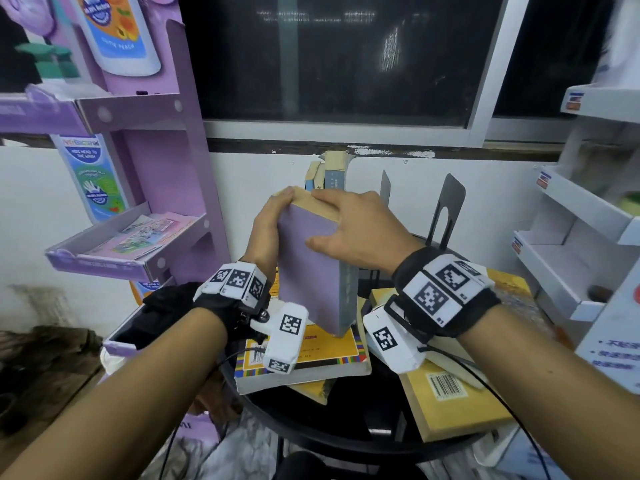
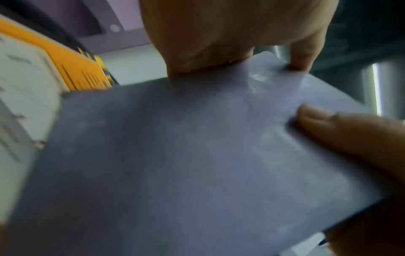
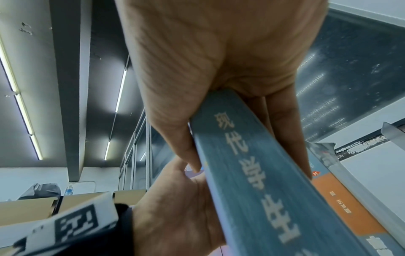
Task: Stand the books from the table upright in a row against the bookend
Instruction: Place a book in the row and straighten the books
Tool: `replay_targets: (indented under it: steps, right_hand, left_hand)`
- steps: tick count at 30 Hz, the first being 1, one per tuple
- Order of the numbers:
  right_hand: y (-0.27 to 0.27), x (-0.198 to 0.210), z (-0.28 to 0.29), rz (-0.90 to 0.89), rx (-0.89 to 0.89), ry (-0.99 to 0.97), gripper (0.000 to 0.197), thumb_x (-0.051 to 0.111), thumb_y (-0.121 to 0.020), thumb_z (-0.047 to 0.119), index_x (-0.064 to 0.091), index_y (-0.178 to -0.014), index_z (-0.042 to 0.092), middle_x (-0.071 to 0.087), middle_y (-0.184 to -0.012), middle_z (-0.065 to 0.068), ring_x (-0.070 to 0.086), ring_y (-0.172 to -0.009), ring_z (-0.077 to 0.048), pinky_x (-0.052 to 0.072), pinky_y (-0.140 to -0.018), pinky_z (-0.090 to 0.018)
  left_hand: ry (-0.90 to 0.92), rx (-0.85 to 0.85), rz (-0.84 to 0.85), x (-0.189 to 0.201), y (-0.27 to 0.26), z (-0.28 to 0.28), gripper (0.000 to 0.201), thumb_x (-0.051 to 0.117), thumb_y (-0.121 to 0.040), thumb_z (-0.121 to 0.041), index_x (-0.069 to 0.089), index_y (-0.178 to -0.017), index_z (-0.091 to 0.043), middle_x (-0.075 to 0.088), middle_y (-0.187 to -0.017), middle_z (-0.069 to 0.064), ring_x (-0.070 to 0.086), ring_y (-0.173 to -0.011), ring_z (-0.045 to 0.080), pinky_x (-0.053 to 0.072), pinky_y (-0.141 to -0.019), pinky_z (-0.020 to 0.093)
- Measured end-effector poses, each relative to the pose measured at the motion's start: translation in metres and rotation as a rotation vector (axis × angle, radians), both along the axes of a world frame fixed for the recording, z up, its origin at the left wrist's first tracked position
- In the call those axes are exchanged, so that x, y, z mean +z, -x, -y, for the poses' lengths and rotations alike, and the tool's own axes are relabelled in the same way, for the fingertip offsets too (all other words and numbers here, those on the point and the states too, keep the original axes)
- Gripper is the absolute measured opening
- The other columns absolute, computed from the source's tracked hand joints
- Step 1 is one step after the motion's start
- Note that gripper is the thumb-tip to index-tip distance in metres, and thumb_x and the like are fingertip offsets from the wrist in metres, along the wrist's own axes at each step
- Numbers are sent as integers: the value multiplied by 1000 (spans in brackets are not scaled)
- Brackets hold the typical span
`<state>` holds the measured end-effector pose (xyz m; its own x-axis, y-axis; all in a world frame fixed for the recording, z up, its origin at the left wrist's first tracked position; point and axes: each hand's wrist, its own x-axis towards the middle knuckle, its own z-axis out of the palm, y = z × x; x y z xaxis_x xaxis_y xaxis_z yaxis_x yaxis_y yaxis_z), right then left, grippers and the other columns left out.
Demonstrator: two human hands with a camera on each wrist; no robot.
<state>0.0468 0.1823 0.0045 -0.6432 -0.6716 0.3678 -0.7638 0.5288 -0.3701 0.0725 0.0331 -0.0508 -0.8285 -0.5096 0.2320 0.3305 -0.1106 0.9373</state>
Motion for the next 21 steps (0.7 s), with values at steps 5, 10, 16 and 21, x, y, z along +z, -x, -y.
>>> replay_targets:
  steps: [5, 10, 16, 21]
  right_hand:
    - [3, -2, -3, 25, -17, 39, 72, 71, -74, 42, 45, -140, 33, 62, -119, -3, 55, -108, -21, 49, -90, -29]
    - [2, 0, -3, -7, -9, 15, 70, 72, -71, 46, 48, -135, 33, 62, -109, -3, 58, -99, -24, 51, -88, -35]
    - [2, -1, 0, -51, 17, -18, 64, 70, -72, 43, 49, -130, 29, 61, -115, -2, 56, -104, -25, 49, -90, -37]
    - [0, 0, -2, -12, 27, -48, 73, 69, -77, 39, 39, -143, 30, 61, -115, -8, 53, -107, -26, 45, -82, -27]
  left_hand:
    - [31, 93, 51, 9, 5, 0, 29, 61, -81, -39, 73, -101, -22, 71, -109, -6, 62, -102, 5, 43, -92, 27]
    - [51, 169, 71, 12, 9, -1, 27, 62, -80, -38, 74, -93, -18, 70, -86, -8, 60, -74, 3, 44, -73, 24]
    - [64, 213, 79, 14, 10, -1, 27, 64, -73, -39, 76, -90, -21, 74, -93, -7, 65, -89, 11, 49, -89, 33]
    - [87, 221, 70, 15, 10, 0, 19, 61, -77, -34, 77, -86, -29, 74, -98, -8, 66, -103, 13, 48, -98, 35]
